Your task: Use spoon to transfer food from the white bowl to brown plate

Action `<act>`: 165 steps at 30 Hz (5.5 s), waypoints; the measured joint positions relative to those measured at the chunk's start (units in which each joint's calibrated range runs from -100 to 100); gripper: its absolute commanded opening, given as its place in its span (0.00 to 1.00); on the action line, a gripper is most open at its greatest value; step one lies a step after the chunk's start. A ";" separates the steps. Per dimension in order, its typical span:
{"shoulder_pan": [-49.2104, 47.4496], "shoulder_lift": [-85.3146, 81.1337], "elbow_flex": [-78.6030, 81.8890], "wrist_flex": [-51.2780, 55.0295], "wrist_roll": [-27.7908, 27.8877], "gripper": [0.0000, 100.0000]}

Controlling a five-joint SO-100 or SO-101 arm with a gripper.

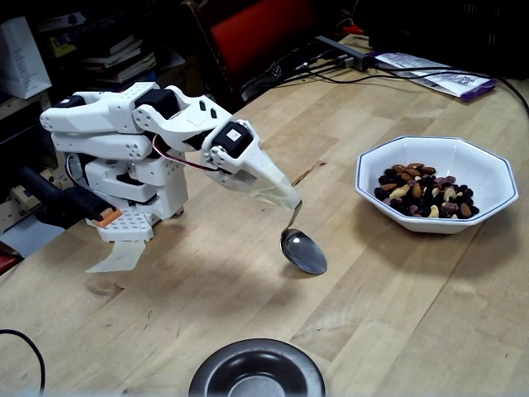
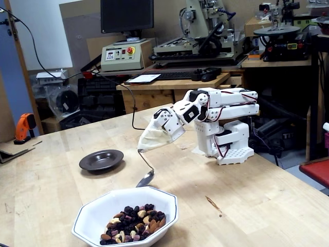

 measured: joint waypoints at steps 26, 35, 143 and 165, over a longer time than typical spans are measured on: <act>0.00 0.17 -0.34 -7.63 0.20 0.04; 0.00 0.17 -0.34 -7.63 0.20 0.04; 0.00 0.17 0.76 -7.63 0.20 0.04; 0.00 0.17 0.76 -7.63 0.20 0.04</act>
